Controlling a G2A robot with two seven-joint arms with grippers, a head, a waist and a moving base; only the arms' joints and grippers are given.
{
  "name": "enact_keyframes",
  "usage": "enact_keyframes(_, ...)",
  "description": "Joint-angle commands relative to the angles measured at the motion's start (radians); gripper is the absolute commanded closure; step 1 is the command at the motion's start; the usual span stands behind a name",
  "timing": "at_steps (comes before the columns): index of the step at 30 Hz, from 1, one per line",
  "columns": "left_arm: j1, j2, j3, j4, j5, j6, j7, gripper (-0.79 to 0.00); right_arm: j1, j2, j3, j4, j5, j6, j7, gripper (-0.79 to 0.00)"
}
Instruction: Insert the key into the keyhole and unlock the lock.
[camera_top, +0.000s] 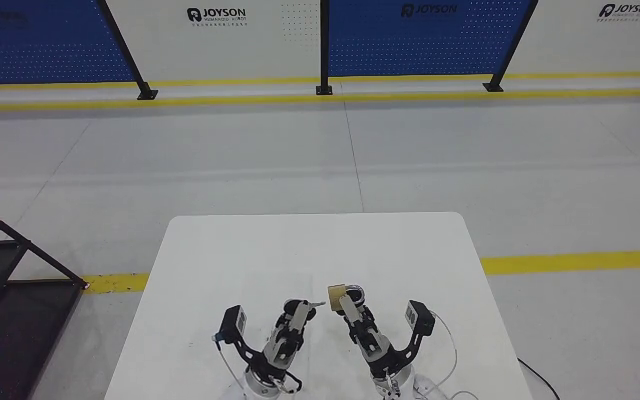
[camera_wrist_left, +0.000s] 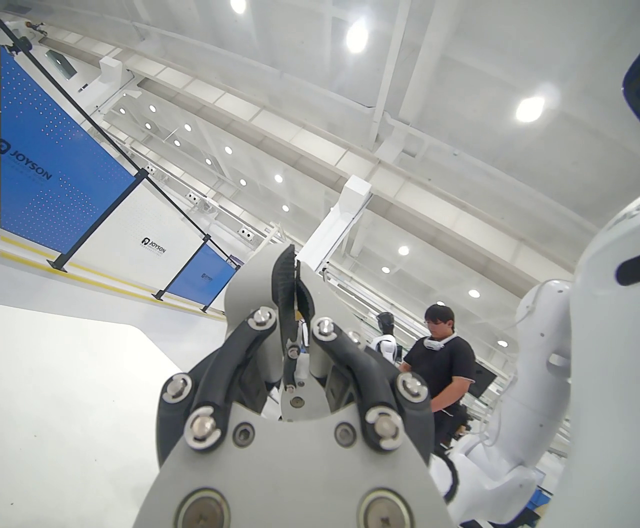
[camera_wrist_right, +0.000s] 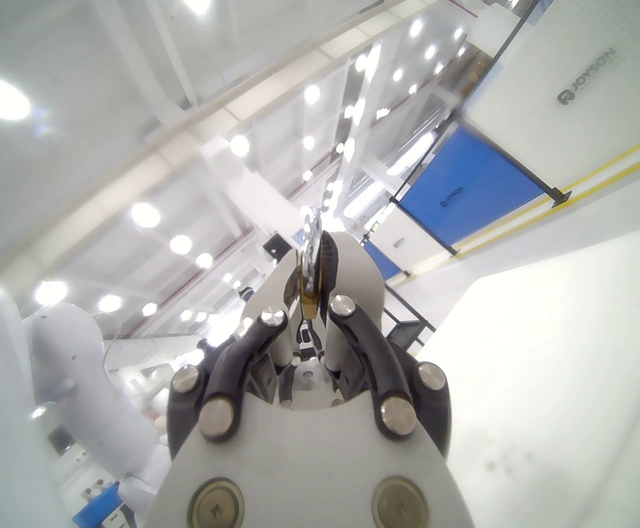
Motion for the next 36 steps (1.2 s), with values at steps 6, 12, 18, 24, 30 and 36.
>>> enact_keyframes(6, -0.006, -0.010, 0.012, 0.000, -0.006, 0.020, 0.005, 0.000, 0.000, 0.000, 0.000, 0.000, 0.000, 0.000, 0.000, 0.000)
enact_keyframes(12, -0.008, -0.017, 0.021, 0.003, 0.013, 0.030, 0.011, 0.000, 0.000, 0.000, 0.000, 0.000, 0.000, 0.000, 0.000, 0.000)
enact_keyframes(18, -0.010, -0.022, 0.024, 0.012, 0.017, 0.036, 0.014, 0.000, 0.000, 0.000, 0.000, 0.000, 0.000, 0.000, 0.000, 0.000)
enact_keyframes(24, -0.012, -0.026, 0.024, 0.019, 0.010, 0.036, 0.016, 0.000, 0.000, 0.000, 0.000, 0.000, 0.000, 0.000, 0.000, 0.000)
enact_keyframes(30, -0.013, -0.030, 0.027, 0.020, 0.013, 0.038, 0.014, 0.000, 0.002, -0.001, -0.002, -0.009, 0.011, 0.022, 0.020, 0.000)
enact_keyframes(36, -0.013, -0.034, 0.026, 0.021, 0.014, 0.039, 0.014, 0.000, 0.002, -0.002, -0.001, -0.014, 0.011, 0.039, 0.058, 0.000)
